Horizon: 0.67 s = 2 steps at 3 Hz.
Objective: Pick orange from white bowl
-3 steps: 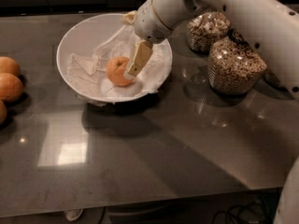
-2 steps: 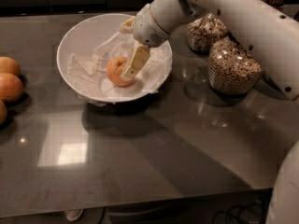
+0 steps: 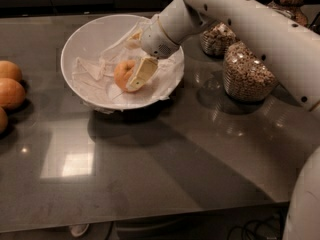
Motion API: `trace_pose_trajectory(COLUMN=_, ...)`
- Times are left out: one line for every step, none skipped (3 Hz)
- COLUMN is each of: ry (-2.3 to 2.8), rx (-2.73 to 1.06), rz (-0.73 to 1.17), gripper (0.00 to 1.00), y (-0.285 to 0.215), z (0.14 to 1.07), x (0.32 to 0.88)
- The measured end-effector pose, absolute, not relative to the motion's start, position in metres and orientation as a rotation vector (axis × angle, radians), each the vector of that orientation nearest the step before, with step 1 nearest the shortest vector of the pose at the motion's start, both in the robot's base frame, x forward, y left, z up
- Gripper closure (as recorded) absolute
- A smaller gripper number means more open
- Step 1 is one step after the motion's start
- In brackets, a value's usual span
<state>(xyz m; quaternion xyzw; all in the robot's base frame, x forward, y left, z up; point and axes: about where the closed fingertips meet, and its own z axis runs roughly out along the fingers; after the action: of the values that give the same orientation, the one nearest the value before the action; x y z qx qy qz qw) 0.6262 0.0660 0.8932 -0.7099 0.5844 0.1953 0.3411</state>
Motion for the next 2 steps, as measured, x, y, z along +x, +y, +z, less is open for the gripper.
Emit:
trace_pose_trajectory(ry=1.533, rx=-1.843, rz=0.531, gripper=0.20, y=0.0681, z=0.8824, x=0.6236)
trace_pose_trajectory(ry=1.538, rx=-1.843, rz=0.558, gripper=0.20, y=0.0733, z=0.8726, x=0.6217)
